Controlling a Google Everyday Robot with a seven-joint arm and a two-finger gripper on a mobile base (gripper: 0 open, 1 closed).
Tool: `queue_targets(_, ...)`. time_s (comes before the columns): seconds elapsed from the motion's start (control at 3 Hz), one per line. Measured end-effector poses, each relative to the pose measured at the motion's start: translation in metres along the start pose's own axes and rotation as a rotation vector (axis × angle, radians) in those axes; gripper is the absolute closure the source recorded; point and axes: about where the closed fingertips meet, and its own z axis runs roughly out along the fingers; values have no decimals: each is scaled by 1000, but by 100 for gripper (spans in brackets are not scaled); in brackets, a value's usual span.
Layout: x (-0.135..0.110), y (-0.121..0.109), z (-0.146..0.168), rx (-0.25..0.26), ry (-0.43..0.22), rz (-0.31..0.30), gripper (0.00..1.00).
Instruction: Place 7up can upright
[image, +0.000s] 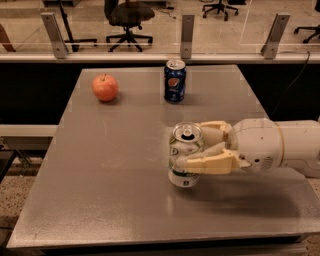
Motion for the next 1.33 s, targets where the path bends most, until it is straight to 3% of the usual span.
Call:
queue_targets(0.33,6,3,1,27,-23,-35,100)
queue_targets(0.67,12,4,2,41,-23,-55,84)
queue_targets(1.0,16,5,4,42,-22,-70,59)
queue_targets(1.33,19,6,6,43,-20,-82,28)
